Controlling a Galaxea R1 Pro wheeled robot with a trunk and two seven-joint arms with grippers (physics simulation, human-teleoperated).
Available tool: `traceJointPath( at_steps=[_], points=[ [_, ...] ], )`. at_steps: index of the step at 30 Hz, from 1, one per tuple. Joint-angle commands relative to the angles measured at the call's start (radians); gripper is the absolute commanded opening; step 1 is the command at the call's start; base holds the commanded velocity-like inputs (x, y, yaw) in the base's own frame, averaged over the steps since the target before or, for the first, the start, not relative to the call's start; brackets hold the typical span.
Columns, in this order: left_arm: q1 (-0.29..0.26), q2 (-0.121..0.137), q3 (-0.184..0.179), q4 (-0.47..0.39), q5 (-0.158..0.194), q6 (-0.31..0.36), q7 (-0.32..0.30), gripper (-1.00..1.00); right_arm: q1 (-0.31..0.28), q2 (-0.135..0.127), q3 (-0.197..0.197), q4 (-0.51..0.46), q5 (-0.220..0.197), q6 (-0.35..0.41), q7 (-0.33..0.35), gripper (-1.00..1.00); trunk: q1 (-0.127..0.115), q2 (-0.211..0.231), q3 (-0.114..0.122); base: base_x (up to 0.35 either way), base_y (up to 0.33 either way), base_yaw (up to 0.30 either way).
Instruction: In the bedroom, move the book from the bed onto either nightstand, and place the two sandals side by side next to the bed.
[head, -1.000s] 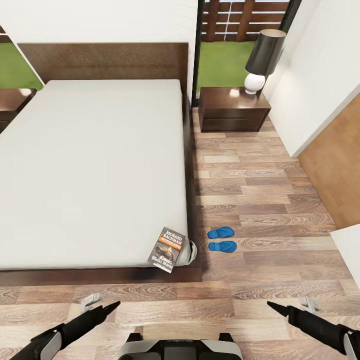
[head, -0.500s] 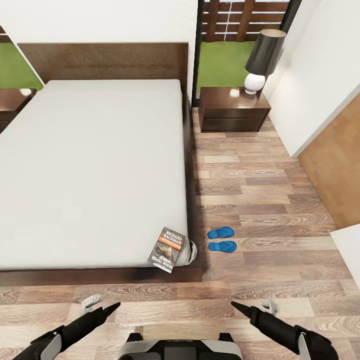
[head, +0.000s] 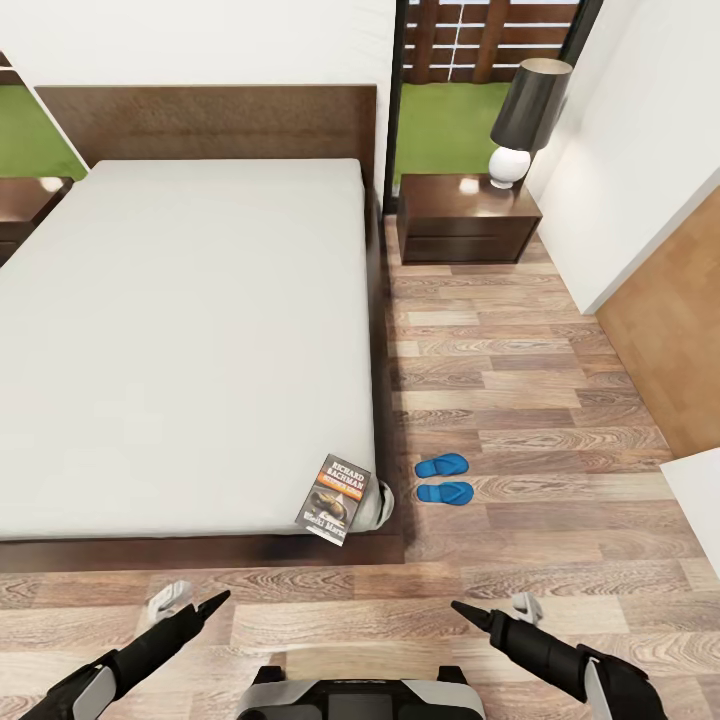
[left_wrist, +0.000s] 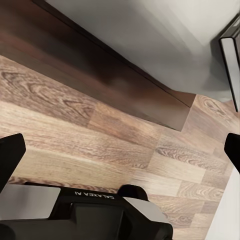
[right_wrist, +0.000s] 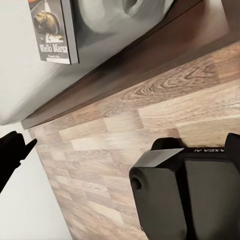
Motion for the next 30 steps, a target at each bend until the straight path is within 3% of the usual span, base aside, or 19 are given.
traceJointPath(
  at_steps=[1, 4, 6, 8, 10, 11, 14, 17, 22, 24, 27, 30],
  points=[
    [0.0, 0.0, 0.001, 0.0, 0.009, 0.011, -0.004, 1.0, -0.001, 0.001, -0.004, -0.001, 0.009, 0.006, 0.008, 1.0, 0.0, -0.001, -0.001, 0.0, 0.0, 0.0],
    [0.0, 0.0, 0.001, 0.0, 0.009, 0.011, -0.004, 1.0, -0.002, 0.013, -0.002, 0.0, 0.009, 0.003, 0.006, 1.0, 0.0, -0.001, -0.001, 0.0, 0.0, 0.0],
    [0.0, 0.0, 0.001, 0.0, 0.009, 0.011, -0.003, 1.0, -0.002, 0.054, 0.003, 0.002, 0.01, -0.005, -0.002, 1.0, 0.0, -0.001, -0.001, 0.0, 0.0, 0.0],
    [0.0, 0.0, 0.001, 0.001, 0.009, 0.011, -0.003, 1.0, -0.001, 0.072, 0.014, 0.003, 0.009, -0.013, -0.004, 1.0, 0.0, -0.001, -0.001, 0.0, 0.0, 0.0],
    [0.0, 0.0, 0.0, 0.002, 0.009, 0.011, -0.003, 1.0, -0.001, 0.083, 0.05, 0.003, 0.009, -0.02, -0.006, 1.0, 0.0, -0.001, -0.001, 0.0, 0.0, 0.0],
    [0.0, 0.0, 0.0, 0.002, 0.009, 0.011, -0.003, 1.0, -0.001, 0.087, 0.093, 0.001, 0.009, -0.022, -0.007, 1.0, 0.0, -0.001, -0.001, 0.0, 0.0, 0.0],
    [0.0, 0.0, 0.0, 0.002, 0.009, 0.011, -0.003, 1.0, -0.001, 0.091, 0.162, -0.001, 0.009, -0.023, -0.009, 1.0, 0.0, -0.001, -0.001, 0.0, 0.0, 0.0],
    [0.0, -0.001, -0.001, 0.002, 0.009, 0.01, -0.003, 1.0, -0.001, 0.091, 0.197, -0.001, 0.008, -0.024, -0.01, 1.0, 0.0, -0.001, -0.001, 0.0, 0.0, 0.0],
    [0.0, -0.001, -0.001, 0.002, 0.009, 0.011, -0.002, 1.0, -0.002, 0.091, 0.205, -0.001, -0.024, -0.024, -0.01, 1.0, 0.0, -0.001, -0.001, 0.0, 0.0, 0.0],
    [0.0, -0.003, -0.001, 0.002, 0.009, 0.01, 0.001, 1.0, -0.001, 0.091, 0.206, -0.001, -0.069, -0.024, -0.012, 1.0, 0.0, -0.001, -0.001, 0.0, 0.0, 0.0],
    [0.0, -0.003, -0.001, 0.003, 0.009, 0.009, 0.001, 1.0, -0.001, 0.091, 0.206, 0.0, -0.087, -0.025, -0.02, 1.0, 0.0, -0.001, -0.001, 0.0, 0.0, 0.0],
    [0.0, -0.003, -0.001, 0.003, 0.009, 0.009, 0.002, 1.0, -0.002, 0.092, 0.206, 0.002, -0.097, -0.025, -0.077, 1.0, 0.0, -0.001, -0.001, 0.0, 0.0, 0.0]
  ],
)
